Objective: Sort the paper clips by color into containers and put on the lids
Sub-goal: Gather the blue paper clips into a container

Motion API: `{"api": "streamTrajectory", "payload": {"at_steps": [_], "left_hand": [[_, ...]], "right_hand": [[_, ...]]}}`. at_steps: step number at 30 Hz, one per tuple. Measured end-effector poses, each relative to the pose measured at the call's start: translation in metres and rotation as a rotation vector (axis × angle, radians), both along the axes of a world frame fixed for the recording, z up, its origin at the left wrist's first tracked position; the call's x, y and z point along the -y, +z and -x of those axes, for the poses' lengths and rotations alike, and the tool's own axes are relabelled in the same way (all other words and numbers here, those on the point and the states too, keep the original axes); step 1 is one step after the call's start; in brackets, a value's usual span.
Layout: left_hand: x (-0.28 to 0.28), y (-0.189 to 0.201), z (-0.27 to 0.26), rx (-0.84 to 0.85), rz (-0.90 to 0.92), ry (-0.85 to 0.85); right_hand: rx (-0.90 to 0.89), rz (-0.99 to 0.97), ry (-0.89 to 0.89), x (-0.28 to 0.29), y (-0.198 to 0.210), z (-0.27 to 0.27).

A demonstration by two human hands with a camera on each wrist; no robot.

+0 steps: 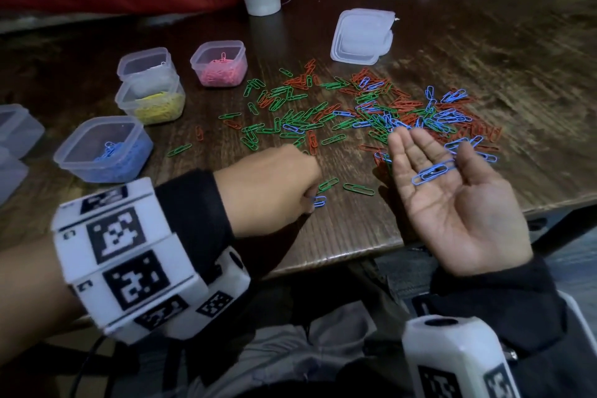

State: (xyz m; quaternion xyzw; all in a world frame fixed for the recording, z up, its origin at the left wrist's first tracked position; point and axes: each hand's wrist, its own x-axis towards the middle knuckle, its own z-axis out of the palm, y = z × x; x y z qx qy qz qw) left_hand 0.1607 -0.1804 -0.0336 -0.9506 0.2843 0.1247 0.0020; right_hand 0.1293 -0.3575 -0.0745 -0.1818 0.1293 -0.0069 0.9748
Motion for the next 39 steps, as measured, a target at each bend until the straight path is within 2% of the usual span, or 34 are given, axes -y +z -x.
{"api": "streamTrajectory", "payload": {"at_steps": [3, 6, 9, 12, 16, 19, 22, 25, 29, 33, 39], "left_hand": [[0.002, -0.003, 0.003, 0.1, -0.069, -0.086], [0.005, 0.004, -0.003, 0.073, -0.068, -0.054], [0.015, 0.022, -0.015, 0.103, 0.108, 0.003], [0.04, 0.033, -0.018, 0.146, 0.316, -0.027], [0.069, 0.021, -0.012, 0.182, 0.413, -0.132], [0.079, 0.03, -0.022, 0.073, 0.481, -0.15], [0.093, 0.046, -0.049, -0.079, 0.536, -0.067], [0.114, 0.048, -0.084, -0.096, 0.434, -0.054], [0.155, 0.024, -0.115, -0.02, 0.265, -0.105], [0.184, 0.002, -0.126, 0.012, 0.21, -0.072], [0.187, -0.001, -0.134, -0.078, 0.206, -0.078]], "right_hand": [[-0.006, 0.002, 0.005, -0.004, 0.0, -0.001], [-0.035, -0.017, -0.002, -0.007, 0.001, -0.003], [-0.056, -0.013, 0.02, -0.011, 0.006, -0.004], [-0.056, -0.039, 0.028, -0.022, 0.013, -0.005], [0.003, -0.173, -0.027, -0.026, 0.021, -0.006], [-0.013, -0.187, -0.047, -0.01, 0.017, -0.006], [-0.054, -0.128, -0.089, 0.017, 0.012, -0.01], [-0.088, -0.101, -0.184, 0.049, 0.015, -0.014], [-0.055, -0.077, -0.283, 0.079, 0.019, -0.019], [-0.06, -0.063, -0.305, 0.091, 0.012, -0.025], [-0.061, -0.041, -0.286, 0.092, 0.008, -0.038]]}}
